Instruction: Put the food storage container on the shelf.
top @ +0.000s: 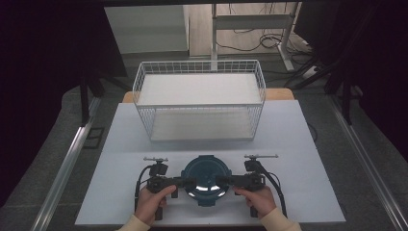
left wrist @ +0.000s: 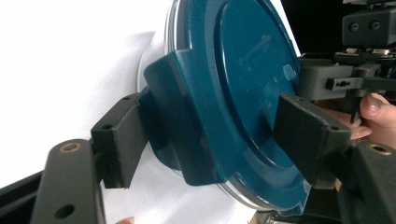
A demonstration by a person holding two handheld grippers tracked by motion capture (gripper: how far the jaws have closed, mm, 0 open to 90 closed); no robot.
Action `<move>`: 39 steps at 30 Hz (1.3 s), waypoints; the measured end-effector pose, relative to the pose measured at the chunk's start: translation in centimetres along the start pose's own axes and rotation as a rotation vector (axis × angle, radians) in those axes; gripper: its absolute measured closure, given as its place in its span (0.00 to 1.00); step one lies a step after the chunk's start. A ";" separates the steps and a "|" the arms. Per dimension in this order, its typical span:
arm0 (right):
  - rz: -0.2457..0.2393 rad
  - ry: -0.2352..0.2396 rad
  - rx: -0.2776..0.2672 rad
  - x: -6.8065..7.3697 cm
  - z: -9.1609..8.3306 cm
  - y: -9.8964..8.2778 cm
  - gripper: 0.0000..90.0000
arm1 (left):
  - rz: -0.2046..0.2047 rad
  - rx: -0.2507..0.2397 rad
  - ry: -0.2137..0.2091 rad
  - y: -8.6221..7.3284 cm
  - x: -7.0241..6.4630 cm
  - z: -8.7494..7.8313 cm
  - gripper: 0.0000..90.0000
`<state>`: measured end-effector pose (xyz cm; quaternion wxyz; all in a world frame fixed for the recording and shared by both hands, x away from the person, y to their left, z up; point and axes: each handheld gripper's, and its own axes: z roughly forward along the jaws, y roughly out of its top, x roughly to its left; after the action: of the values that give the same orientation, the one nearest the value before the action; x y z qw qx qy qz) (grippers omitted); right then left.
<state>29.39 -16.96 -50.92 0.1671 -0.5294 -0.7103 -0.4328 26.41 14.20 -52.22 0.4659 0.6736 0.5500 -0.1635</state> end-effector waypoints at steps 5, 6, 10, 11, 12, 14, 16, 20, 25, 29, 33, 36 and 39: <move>-0.020 0.009 -0.047 0.3 -0.6 -0.4 0.41 | 0.012 -0.006 -0.001 -0.3 -0.3 -0.5 0.34; -0.025 0.014 -0.054 0.3 -0.7 -0.5 0.41 | 0.012 -0.006 -0.001 -0.3 -0.3 -0.5 0.35; -0.046 0.028 -0.050 0.3 -1.1 -0.7 0.43 | 0.033 -0.018 -0.008 -0.5 -0.5 -0.9 0.38; -0.072 0.032 -0.047 0.4 -1.3 -0.8 0.43 | 0.043 -0.018 -0.004 -0.5 -0.7 -1.0 0.39; -0.077 0.033 -0.048 0.4 -1.3 -0.9 0.43 | 0.043 -0.018 -0.004 -0.5 -0.7 -1.0 0.39; -0.083 0.033 -0.051 0.5 -1.3 -0.9 0.43 | 0.047 -0.023 -0.006 -0.6 -0.7 -1.0 0.39; -0.090 0.033 -0.059 0.5 -1.4 -1.0 0.44 | 0.043 -0.029 -0.011 -0.6 -0.7 -1.1 0.40; -0.097 0.037 -0.065 0.6 -1.5 -1.1 0.45 | 0.047 -0.037 -0.013 -0.6 -0.7 -1.3 0.42; -0.100 0.032 -0.080 0.9 -1.7 -1.3 0.47 | 0.064 -0.051 -0.006 -0.7 -1.1 -1.6 0.43; -0.117 0.031 -0.079 1.2 -1.6 -1.4 0.47 | 0.078 -0.064 0.004 -0.5 -1.3 -1.9 0.44; -0.126 0.031 -0.078 1.3 -1.6 -1.5 0.47 | 0.092 -0.070 0.013 -0.5 -1.4 -2.1 0.44; -0.134 0.032 -0.083 1.4 -1.6 -1.5 0.47 | 0.101 -0.072 0.014 -0.5 -1.5 -2.2 0.44; -0.157 0.033 -0.101 1.7 -1.8 -1.4 0.47 | 0.112 -0.085 0.008 -0.4 -1.9 -2.4 0.44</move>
<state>27.10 -17.45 -49.28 0.1176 -0.4727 -0.7241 -0.4883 24.69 15.03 -49.78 0.5004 0.6837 0.5196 -0.1108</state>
